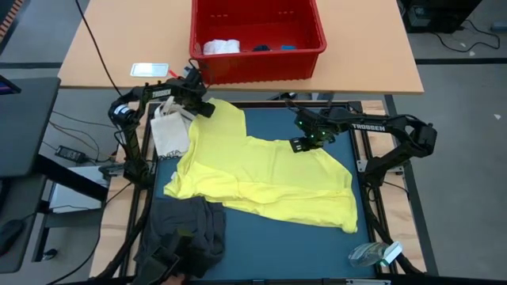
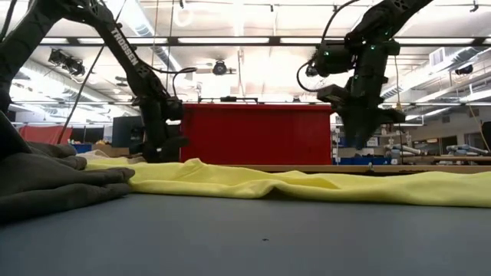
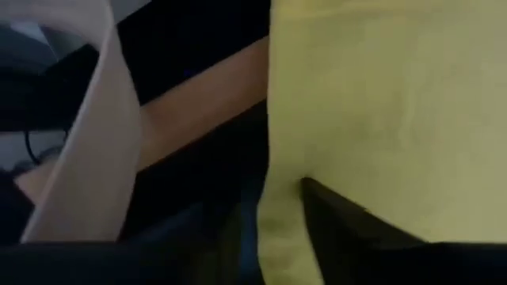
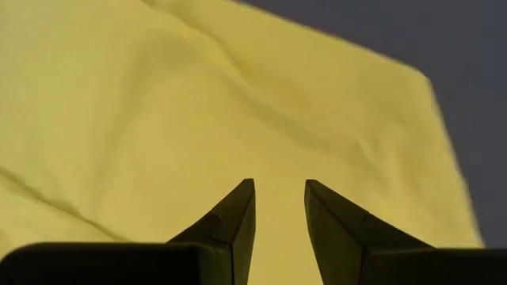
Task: Fold laundry
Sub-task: Fold the yellow shirt
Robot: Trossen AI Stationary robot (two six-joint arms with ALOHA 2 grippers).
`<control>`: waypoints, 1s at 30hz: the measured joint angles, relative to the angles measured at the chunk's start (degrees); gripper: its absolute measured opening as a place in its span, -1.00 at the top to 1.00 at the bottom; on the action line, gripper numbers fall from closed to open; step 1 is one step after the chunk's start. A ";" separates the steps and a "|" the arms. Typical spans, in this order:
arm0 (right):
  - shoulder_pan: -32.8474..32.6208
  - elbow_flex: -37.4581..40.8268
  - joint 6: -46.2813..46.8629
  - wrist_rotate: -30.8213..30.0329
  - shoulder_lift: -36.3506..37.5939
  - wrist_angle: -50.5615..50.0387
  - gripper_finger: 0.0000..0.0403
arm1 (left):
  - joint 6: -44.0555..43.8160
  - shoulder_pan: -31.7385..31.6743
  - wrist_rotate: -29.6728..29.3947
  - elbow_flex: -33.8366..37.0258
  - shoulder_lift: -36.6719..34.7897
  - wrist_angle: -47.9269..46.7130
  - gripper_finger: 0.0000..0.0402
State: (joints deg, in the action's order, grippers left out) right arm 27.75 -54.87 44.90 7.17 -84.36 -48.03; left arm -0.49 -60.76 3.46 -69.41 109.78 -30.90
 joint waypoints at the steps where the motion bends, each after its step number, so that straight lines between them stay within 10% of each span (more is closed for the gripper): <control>1: 0.06 0.00 -0.43 -0.53 0.05 -2.03 0.41 | 0.68 0.09 0.43 0.00 0.00 0.26 0.48; 5: 1.11 0.00 -4.87 -2.27 0.17 -12.01 0.39 | 6.98 0.74 8.86 0.04 0.04 0.92 0.93; 21: 9.63 14.68 -13.59 -6.85 -0.32 6.16 0.07 | 14.38 1.89 14.72 0.00 0.02 0.21 0.98; 30: 10.99 13.79 -17.97 -5.65 -0.32 6.42 0.92 | 15.25 1.14 14.39 -9.59 -0.01 -12.20 0.99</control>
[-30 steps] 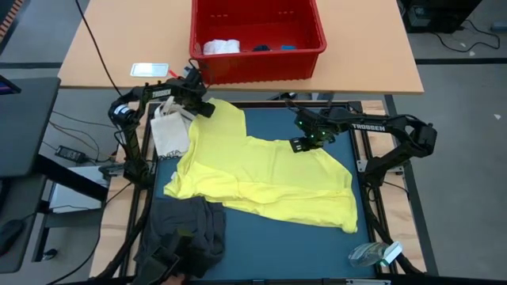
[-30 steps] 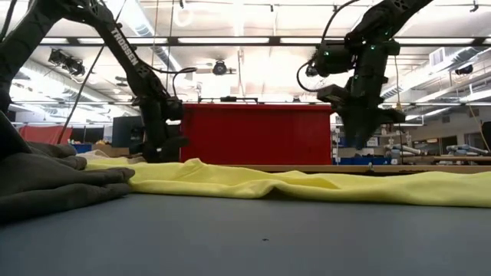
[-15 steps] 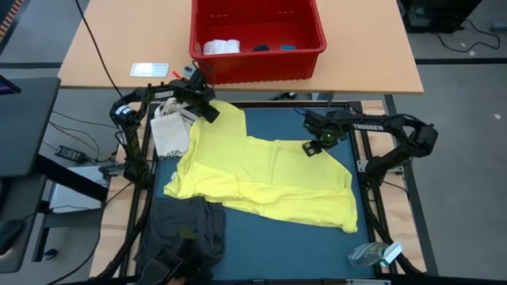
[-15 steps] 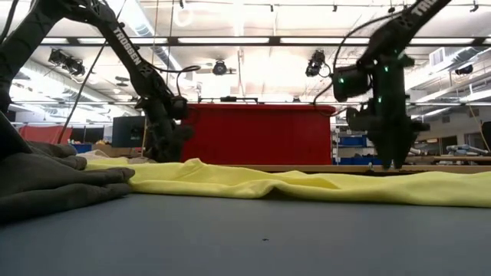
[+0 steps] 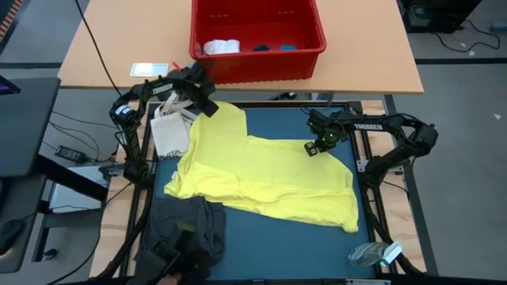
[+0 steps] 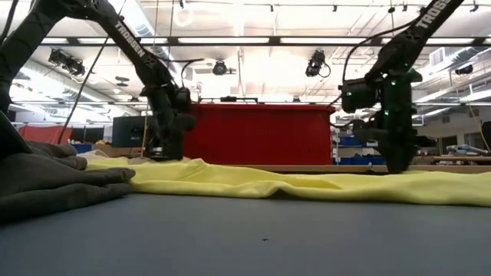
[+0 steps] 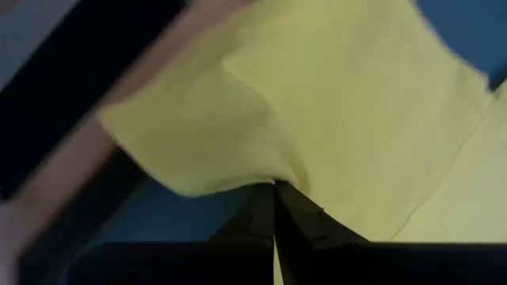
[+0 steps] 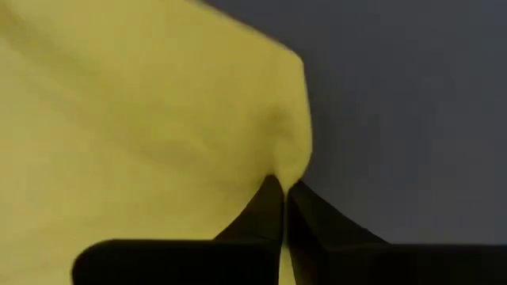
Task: Fold laundry
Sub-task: Fold the yellow shirt
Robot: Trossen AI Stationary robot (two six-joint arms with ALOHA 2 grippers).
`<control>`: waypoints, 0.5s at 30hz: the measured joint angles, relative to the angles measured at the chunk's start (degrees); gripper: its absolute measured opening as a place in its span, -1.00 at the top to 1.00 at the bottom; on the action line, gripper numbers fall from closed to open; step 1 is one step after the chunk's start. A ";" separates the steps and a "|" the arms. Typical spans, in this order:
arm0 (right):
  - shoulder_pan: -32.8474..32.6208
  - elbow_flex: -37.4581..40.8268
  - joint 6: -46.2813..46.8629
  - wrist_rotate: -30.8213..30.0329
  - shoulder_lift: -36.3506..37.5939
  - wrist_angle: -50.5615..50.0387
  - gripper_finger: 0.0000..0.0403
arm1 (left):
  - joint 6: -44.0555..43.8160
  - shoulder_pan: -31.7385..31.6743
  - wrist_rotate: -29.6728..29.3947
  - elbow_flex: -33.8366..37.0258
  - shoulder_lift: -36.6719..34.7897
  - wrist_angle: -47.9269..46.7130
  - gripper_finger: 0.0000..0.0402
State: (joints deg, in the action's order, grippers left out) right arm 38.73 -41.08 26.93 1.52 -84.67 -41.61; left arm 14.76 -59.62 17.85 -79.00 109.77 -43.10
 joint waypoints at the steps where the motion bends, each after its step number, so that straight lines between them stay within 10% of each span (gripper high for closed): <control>1: -0.17 -1.40 0.10 -1.37 0.18 -0.58 0.92 | -0.03 -0.33 -0.05 -1.16 -0.25 -0.94 0.99; 7: -2.29 -9.68 -2.77 -16.68 2.51 -6.00 0.97 | 0.55 -0.97 -0.01 -6.35 -4.94 0.17 1.00; 15: -3.84 -11.98 -4.06 -18.14 4.95 -13.97 0.99 | 4.21 -0.89 0.05 -7.13 -12.98 -3.66 1.00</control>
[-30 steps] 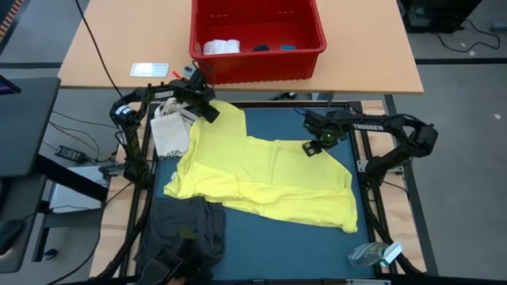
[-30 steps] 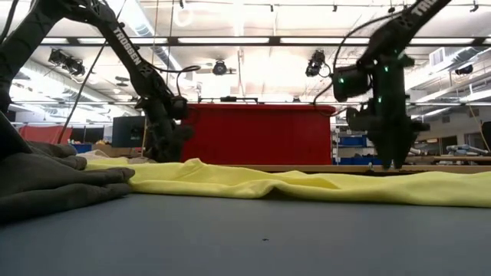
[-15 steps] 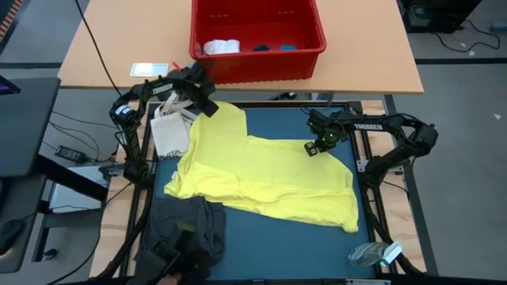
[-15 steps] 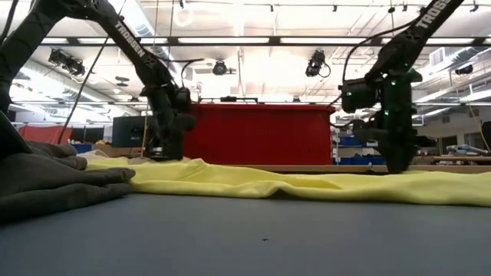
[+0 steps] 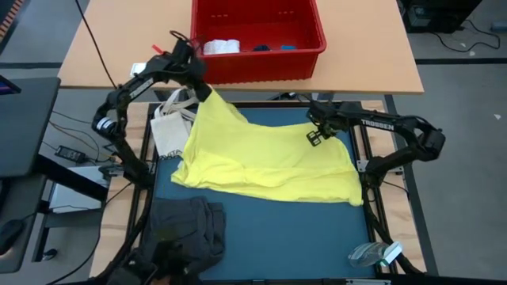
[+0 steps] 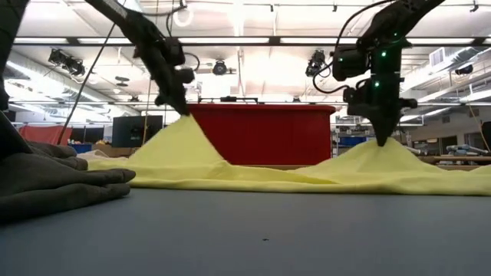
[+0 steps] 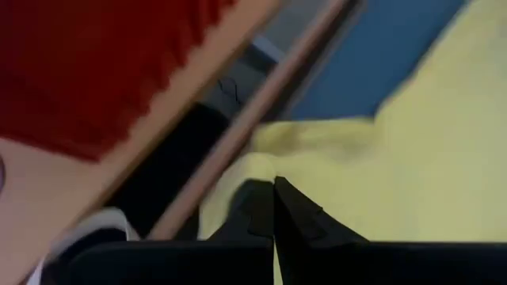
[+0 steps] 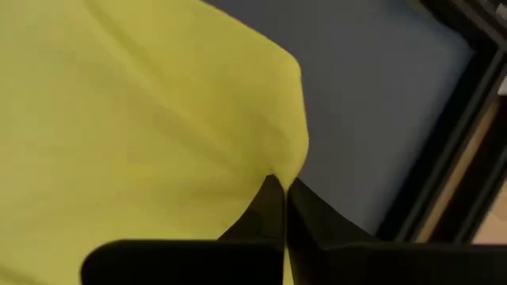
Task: Fold laundry
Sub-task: Fold the yellow shirt
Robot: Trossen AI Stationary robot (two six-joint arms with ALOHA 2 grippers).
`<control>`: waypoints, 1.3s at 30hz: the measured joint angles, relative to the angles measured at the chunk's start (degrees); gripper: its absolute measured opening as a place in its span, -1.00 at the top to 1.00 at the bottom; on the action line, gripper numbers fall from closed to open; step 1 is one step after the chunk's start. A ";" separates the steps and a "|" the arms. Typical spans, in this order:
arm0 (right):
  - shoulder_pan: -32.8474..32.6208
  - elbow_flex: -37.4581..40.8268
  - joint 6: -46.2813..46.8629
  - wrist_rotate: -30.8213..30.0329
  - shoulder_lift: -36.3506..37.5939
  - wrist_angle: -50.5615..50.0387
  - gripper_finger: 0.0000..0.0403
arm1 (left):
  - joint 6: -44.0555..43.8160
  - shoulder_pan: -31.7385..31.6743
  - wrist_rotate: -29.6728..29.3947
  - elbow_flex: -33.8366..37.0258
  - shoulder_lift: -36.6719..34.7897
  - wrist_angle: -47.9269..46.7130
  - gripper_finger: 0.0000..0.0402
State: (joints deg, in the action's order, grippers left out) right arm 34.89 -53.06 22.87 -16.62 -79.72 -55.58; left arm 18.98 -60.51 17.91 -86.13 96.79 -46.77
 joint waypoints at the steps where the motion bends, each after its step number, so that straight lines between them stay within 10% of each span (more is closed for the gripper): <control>1: -0.77 0.20 0.14 0.00 0.33 -1.11 0.99 | 1.55 0.00 0.40 0.09 -0.64 -2.33 1.00; 20: -27.81 6.25 25.53 8.94 5.90 -3.12 0.98 | -3.84 19.32 6.21 0.38 -13.72 -34.92 1.00; 32: -44.15 6.25 39.36 12.89 5.90 -3.45 0.98 | -20.99 30.11 -3.08 25.89 -21.91 -27.22 1.00; 39: -48.92 6.23 45.69 13.21 6.20 -7.33 0.98 | -26.43 30.74 -6.92 24.82 -30.02 -24.82 1.00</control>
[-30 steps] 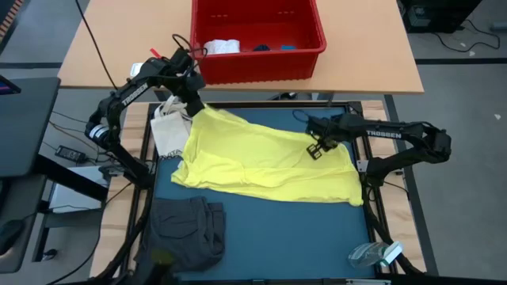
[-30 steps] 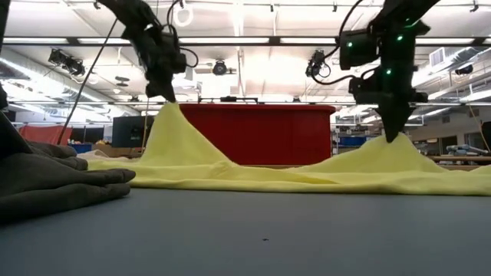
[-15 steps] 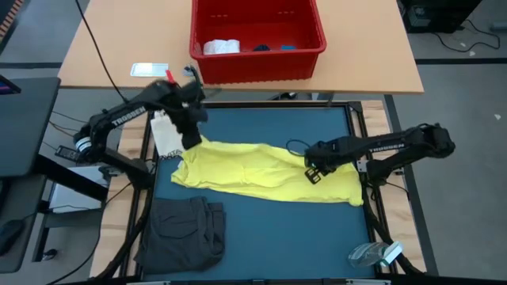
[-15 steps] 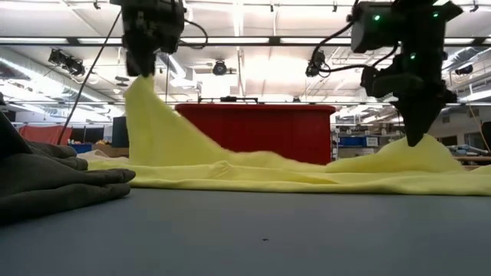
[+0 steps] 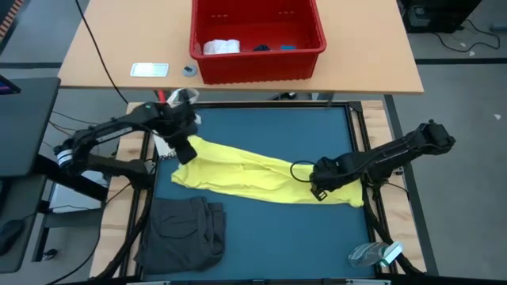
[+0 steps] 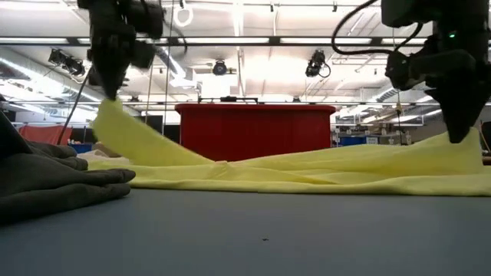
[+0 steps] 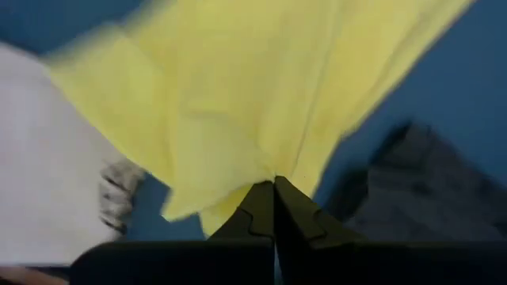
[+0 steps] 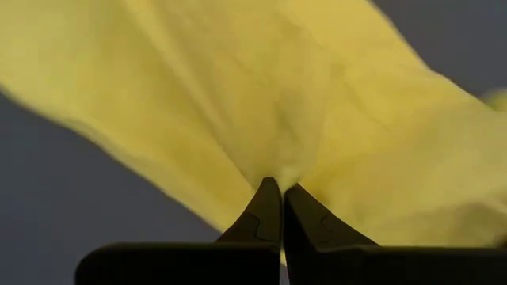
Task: Fold laundry
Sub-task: Fold the yellow shirt
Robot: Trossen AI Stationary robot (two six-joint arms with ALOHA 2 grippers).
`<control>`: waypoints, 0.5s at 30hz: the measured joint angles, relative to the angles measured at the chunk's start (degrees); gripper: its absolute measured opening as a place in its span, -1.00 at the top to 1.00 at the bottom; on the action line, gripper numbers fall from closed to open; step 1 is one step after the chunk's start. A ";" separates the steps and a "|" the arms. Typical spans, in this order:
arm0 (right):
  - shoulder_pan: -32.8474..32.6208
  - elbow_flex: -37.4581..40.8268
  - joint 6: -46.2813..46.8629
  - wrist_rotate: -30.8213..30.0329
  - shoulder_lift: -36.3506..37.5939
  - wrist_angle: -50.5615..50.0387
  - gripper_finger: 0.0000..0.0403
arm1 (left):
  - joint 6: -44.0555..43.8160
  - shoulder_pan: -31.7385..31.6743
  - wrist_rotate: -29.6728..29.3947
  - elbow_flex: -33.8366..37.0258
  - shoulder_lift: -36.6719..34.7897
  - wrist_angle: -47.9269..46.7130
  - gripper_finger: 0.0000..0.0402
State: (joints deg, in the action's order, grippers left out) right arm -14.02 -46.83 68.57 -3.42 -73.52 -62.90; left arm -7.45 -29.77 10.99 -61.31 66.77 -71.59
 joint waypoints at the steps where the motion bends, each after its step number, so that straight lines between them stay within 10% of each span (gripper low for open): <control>1: 0.05 0.00 0.59 -0.44 0.23 -1.35 0.98 | -0.14 -0.34 -1.31 -1.09 -1.26 0.72 1.00; 15: 1.53 0.45 1.44 -1.10 9.54 -0.86 0.98 | 1.47 -0.19 2.70 1.24 -5.86 -0.88 1.00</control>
State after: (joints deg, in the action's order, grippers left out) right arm -12.50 -46.38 70.01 -4.51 -63.98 -63.76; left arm -5.98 -29.96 13.69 -60.07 60.90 -72.47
